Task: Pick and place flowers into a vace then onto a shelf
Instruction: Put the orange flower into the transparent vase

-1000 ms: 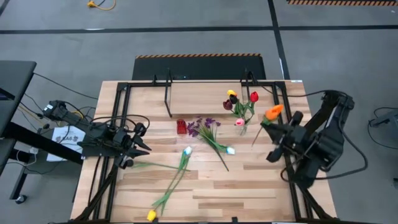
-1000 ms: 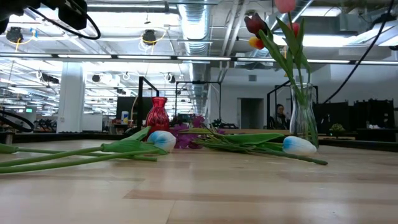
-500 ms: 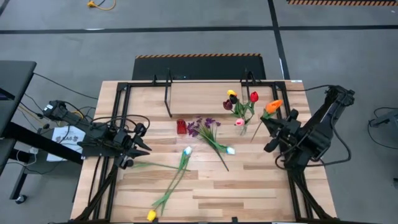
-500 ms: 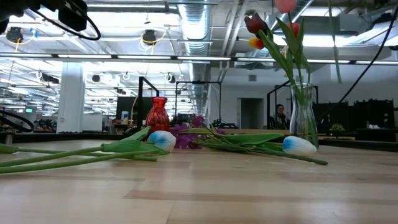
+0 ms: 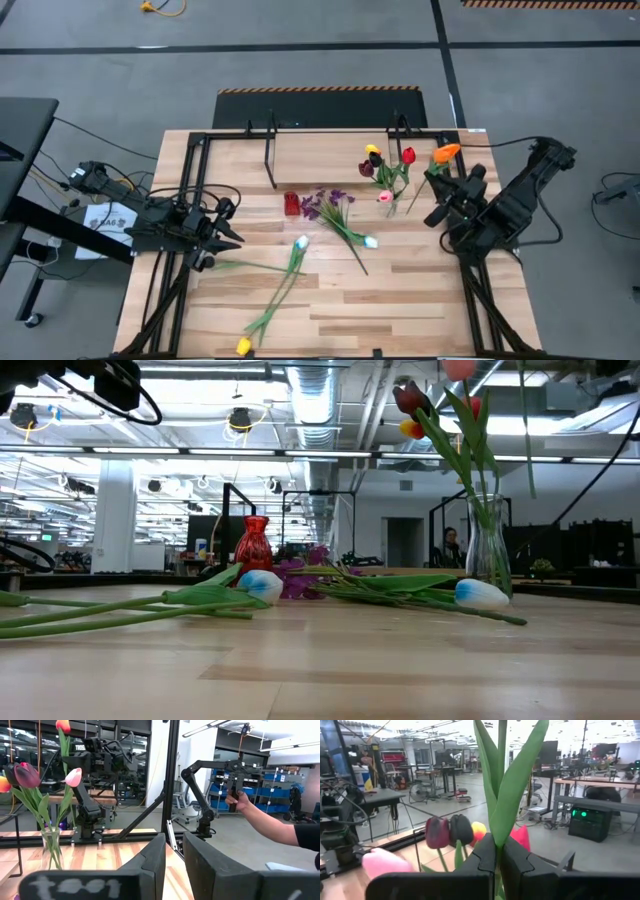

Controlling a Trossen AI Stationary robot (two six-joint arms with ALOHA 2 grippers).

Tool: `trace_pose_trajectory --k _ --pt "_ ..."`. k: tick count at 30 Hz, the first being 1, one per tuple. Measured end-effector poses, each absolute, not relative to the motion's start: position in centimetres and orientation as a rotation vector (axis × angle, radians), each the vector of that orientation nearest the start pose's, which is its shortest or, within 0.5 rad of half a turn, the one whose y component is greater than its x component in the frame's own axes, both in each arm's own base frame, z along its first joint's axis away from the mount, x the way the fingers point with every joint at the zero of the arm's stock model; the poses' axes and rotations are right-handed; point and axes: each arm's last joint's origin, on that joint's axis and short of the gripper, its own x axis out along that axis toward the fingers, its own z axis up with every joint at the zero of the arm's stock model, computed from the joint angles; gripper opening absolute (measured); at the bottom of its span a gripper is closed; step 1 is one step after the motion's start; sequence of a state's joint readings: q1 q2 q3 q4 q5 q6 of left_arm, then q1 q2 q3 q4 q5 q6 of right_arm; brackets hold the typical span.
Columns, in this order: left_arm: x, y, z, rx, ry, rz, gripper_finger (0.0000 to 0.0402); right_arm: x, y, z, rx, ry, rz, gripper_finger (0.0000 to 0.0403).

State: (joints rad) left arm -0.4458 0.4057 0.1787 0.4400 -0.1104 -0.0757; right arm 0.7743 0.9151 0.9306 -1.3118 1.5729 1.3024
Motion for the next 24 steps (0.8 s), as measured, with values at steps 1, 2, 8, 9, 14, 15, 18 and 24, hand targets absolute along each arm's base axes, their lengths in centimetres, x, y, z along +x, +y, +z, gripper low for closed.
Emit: trace_pose_trajectory --k 1,2,8,9,14,15,18,24 --pt "11.3 -5.1 23.1 -0.134 -0.193 -0.342 0.0056 10.6 6.3 31.2 0.007 -0.006 -0.802 0.0" --pt "11.3 -5.1 23.1 -0.134 -0.193 -0.342 0.0056 10.5 6.1 31.3 0.006 -0.005 -0.805 0.0" --pt "11.3 -5.0 23.2 -0.134 -0.195 -0.339 0.0056 10.3 5.6 33.3 0.001 -0.002 -0.827 0.0" --pt "11.3 -5.0 23.2 -0.134 -0.195 -0.339 0.0056 10.3 5.5 34.0 -0.001 -0.001 -0.827 0.0" --pt "11.3 -5.0 23.2 -0.133 -0.195 -0.339 0.0056 9.1 5.7 38.3 -0.041 0.013 -0.742 0.0" --pt "11.3 -5.1 23.2 -0.133 -0.194 -0.339 0.0056 8.8 5.8 38.9 -0.057 0.022 -0.709 0.0" --pt "11.3 -5.0 23.2 -0.132 -0.194 -0.339 0.0056 7.7 6.0 39.8 -0.038 0.103 -0.539 0.0" --pt "11.3 -5.0 23.2 -0.133 -0.195 -0.335 0.0056 6.7 6.9 38.8 0.127 0.252 -0.274 0.0"
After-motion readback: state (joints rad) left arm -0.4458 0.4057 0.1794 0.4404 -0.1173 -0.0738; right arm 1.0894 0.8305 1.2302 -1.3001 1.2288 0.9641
